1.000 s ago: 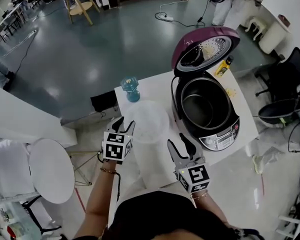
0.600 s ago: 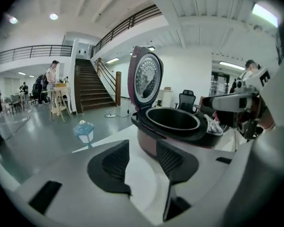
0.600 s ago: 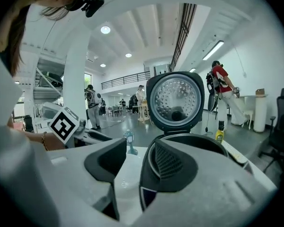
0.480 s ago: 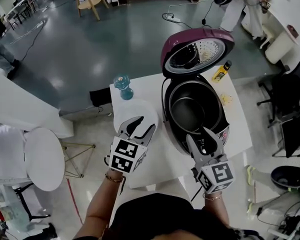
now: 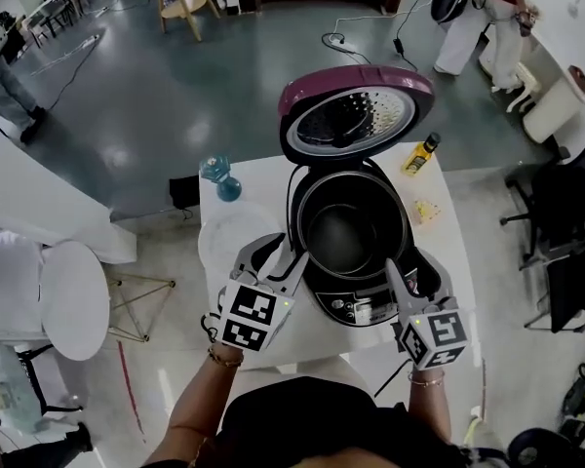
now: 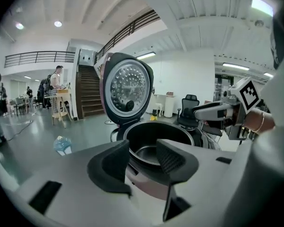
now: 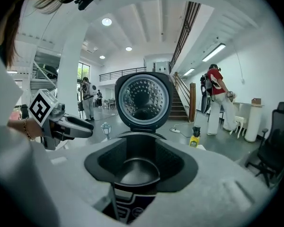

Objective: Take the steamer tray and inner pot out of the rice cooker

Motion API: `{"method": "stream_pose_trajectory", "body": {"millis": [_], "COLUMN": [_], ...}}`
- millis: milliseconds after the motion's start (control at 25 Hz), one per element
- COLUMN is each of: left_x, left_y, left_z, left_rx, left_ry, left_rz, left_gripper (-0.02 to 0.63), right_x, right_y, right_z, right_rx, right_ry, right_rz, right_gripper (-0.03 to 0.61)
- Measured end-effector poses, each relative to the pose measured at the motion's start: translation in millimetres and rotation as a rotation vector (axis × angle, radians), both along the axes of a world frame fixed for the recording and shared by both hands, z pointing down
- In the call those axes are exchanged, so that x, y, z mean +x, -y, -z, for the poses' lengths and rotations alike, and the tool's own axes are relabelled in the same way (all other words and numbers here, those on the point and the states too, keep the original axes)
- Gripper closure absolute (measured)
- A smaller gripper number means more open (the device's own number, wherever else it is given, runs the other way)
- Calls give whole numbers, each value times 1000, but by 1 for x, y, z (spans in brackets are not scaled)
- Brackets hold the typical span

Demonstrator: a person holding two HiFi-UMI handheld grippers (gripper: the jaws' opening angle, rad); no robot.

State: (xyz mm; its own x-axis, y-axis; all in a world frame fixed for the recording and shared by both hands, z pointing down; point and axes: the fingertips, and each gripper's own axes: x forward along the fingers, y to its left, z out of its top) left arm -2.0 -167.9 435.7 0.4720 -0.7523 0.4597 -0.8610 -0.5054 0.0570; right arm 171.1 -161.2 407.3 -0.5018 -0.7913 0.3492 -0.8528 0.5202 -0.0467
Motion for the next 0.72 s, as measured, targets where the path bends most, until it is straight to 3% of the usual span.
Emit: {"method": "stream_pose_trajectory", "body": {"millis": [200,400,560,720], "left_x": [13,13,12,10], "left_y": [12,25,33,45], "left_z": [-9,-23,-42,-55], "left_rx": [-31,-74,-140,-198], "left_ry": [77,178,302,343], "left_rz": [15,36,20,21], "left_gripper": [430,420,382,374], "right_x": [33,45,39,36], "right_y": [26,49,68,91], "right_z": [-9,-29,-43,-64], "right_rx": [-44,-54,-94,-177], "right_ry": [-15,-246,-322,-397], "right_rz": [6,91,158,194], "right_gripper": [405,405,405,405]}}
